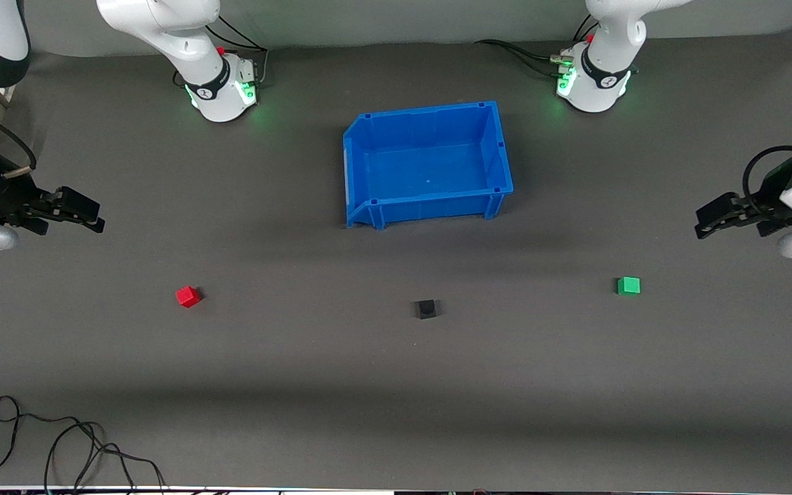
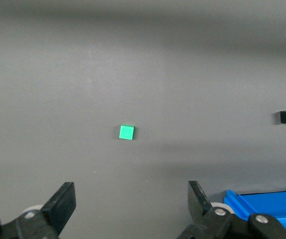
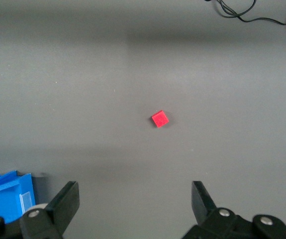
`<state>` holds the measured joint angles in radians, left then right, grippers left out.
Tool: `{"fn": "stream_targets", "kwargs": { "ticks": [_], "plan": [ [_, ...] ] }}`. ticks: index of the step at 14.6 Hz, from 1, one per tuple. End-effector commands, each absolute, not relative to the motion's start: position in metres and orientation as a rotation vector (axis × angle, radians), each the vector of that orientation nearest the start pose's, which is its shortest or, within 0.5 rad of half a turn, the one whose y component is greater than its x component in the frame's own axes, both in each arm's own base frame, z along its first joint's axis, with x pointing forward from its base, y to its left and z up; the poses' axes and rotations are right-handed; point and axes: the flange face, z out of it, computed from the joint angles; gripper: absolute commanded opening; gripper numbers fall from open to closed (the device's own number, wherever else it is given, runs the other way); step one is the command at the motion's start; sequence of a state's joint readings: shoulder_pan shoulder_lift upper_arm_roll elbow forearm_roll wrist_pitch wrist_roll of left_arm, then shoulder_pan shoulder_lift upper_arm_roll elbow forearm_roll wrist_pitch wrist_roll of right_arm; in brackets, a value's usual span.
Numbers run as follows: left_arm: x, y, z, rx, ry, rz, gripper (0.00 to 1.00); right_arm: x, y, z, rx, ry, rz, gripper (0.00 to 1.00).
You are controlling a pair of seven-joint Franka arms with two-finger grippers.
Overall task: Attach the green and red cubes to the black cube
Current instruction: 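Move the right gripper toward the red cube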
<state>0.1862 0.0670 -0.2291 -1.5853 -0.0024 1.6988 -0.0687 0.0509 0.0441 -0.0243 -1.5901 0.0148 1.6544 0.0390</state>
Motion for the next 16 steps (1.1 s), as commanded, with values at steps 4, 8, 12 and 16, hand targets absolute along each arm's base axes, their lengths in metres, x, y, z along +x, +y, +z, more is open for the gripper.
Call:
{"fn": "stream_targets", "kwargs": {
  "ticks": [4,8,12,16],
  "plan": [
    [0.576,-0.016,0.607,-3.144,0.009,-0.089,1.0,0.575,0.017,0.597,-3.143,0.112,-0.025,0.99],
    [0.575,-0.015,0.608,-3.144,0.005,-0.084,1.0,0.581,0.016,0.56,-3.11,0.423,0.003,0.99],
    [0.574,-0.015,0.607,-3.144,0.005,-0.07,1.0,0.588,-0.001,0.491,-3.076,0.61,-0.003,0.99],
    [0.575,-0.016,0.606,-3.144,-0.012,-0.06,1.0,0.595,-0.017,0.424,-2.949,1.022,-0.078,0.99]
  ]
}}
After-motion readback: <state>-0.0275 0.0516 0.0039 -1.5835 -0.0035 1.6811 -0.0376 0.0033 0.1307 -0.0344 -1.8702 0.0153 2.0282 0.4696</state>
